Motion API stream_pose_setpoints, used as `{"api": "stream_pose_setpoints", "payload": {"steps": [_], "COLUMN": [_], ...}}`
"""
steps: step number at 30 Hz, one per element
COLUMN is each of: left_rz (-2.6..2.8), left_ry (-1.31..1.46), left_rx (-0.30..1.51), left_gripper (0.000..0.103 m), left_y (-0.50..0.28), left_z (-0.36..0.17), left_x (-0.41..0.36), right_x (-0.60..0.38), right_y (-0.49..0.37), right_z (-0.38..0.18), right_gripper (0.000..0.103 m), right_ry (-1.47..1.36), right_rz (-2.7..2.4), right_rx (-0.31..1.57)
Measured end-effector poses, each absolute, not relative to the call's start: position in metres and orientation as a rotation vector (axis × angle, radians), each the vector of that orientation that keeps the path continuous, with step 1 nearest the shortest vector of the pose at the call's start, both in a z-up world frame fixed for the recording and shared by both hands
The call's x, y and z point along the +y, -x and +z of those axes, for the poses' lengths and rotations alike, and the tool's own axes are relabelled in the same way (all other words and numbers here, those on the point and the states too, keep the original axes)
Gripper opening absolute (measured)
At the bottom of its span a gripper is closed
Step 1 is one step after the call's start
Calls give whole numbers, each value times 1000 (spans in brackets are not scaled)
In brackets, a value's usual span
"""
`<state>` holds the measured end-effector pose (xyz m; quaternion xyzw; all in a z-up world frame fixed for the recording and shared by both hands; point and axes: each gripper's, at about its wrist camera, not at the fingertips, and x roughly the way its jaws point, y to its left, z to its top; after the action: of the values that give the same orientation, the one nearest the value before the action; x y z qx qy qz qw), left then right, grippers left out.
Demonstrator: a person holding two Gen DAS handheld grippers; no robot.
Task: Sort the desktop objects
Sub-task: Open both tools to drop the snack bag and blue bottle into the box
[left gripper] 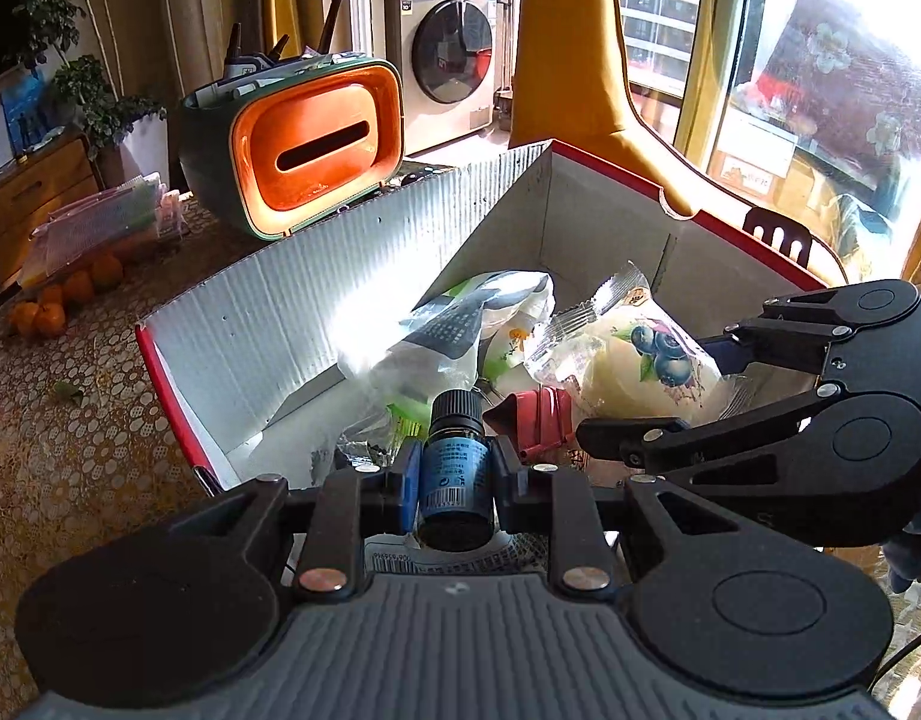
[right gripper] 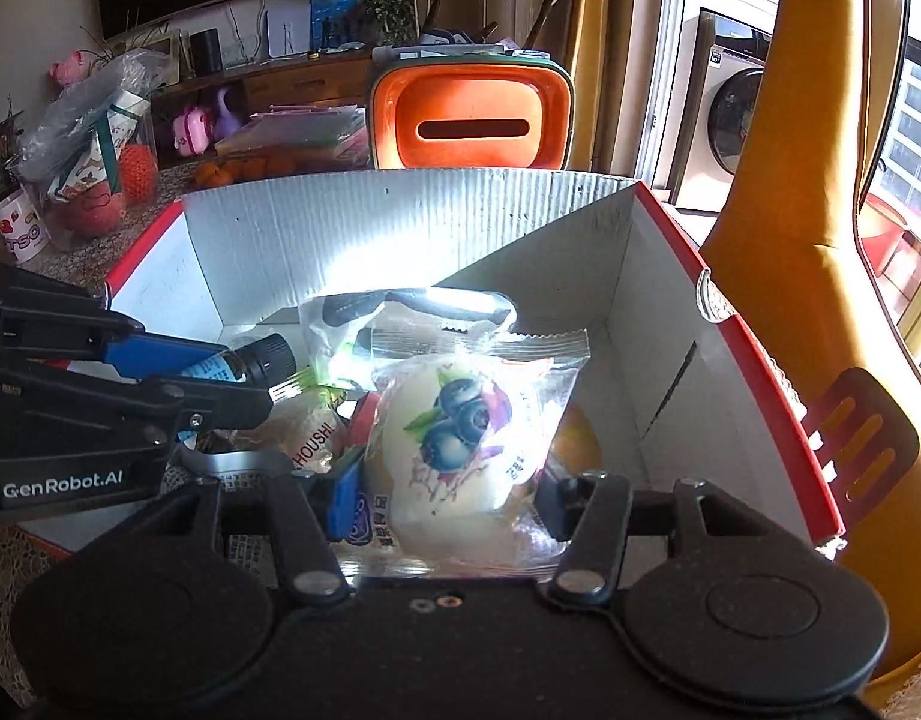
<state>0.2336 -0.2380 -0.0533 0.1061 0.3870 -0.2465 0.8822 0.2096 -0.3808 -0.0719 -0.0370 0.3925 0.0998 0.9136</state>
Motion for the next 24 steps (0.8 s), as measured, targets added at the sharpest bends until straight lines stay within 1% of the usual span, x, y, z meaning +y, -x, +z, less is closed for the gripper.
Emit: {"api": "stream_pose_setpoints", "payload": {"steps": [9, 11, 18, 19, 24], "left_rz": [-549, -552, -556, -555, -543], "left_ry": [-227, -226, -210, -213, -226], "left_rx": [839, 838, 803, 797, 767], "left_gripper": [23, 23, 23, 23, 28], "left_y": [-237, -237, -228, -226, -213], "left_z": [-56, -55, -46, -45, -36], "left_x": [-240, -240, -235, -235, -232], "right_x": [-383, -384, -389, -389, -391], "right_y": [-212, -211, -205, -204, -196], "right_z": [-73, -71, -60, -59, -51], "right_gripper": [58, 62, 66, 68, 69], "right_ry": [73, 71, 59, 55, 35], "right_rz": [214, 210, 195, 194, 198], "right_rx": [825, 821, 797, 796, 785]}}
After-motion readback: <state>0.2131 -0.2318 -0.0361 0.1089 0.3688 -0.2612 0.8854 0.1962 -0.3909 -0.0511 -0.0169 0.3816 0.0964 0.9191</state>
